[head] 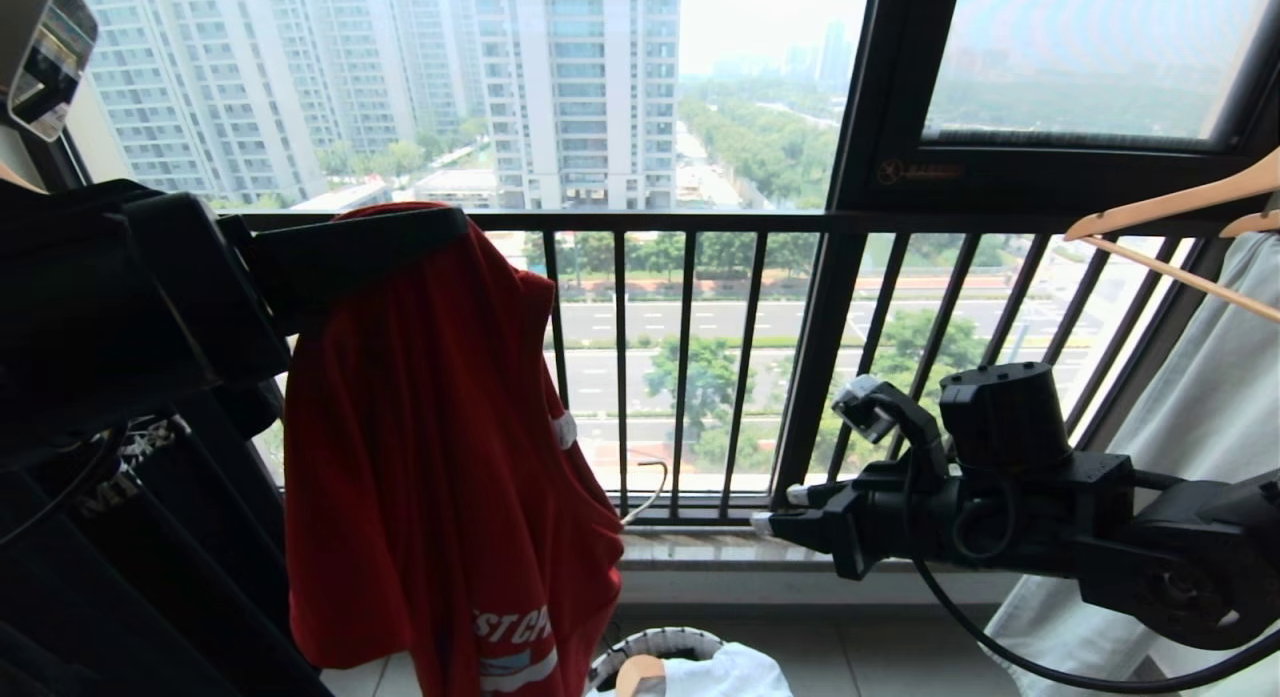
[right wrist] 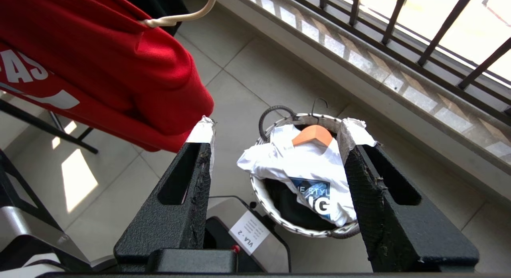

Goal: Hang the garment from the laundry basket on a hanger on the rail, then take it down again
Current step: Hang the clothes on the clothes rack

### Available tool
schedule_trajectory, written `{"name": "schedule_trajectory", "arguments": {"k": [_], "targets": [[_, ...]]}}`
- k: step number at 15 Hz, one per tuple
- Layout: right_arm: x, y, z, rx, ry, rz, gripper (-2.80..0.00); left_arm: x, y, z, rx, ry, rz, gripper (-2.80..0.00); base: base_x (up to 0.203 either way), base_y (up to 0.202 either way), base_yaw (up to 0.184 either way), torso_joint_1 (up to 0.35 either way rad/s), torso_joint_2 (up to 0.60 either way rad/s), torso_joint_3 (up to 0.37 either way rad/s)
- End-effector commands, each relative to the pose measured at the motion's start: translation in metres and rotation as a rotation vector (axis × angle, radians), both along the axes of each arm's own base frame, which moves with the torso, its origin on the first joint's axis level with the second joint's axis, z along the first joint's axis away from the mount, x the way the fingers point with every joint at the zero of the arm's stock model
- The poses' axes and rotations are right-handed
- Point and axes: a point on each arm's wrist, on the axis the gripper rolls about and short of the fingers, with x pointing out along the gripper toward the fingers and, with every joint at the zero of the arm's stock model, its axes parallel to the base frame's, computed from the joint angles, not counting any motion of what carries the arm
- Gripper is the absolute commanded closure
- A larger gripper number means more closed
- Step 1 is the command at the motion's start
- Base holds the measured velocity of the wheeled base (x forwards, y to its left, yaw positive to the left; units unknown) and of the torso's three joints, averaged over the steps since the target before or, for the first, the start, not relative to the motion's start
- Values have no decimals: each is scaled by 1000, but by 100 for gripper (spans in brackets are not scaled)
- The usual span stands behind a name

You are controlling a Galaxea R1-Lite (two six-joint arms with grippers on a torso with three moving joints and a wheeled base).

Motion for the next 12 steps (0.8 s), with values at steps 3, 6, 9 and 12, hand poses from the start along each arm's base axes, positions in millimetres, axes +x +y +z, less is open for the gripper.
{"name": "schedule_trajectory", "arguments": {"k": [3, 6, 9, 12], "targets": [[4, 32, -14, -16, -60, 15, -280, 0, 0, 1, -4, -2, 1, 0, 0, 0, 0, 0, 0, 0], [6, 51, -21, 9, -128, 19, -280, 0, 1, 2, -7, -5, 6, 0, 0, 0, 0, 0, 0, 0], [12, 61, -24, 15, -154, -3, -280, -3, 2, 3, -11, -14, 5, 0, 0, 0, 0, 0, 0, 0], [24, 73, -24, 69, -148, -40, -280, -6, 4, 5, -16, -22, 4, 0, 0, 0, 0, 0, 0, 0]]}}
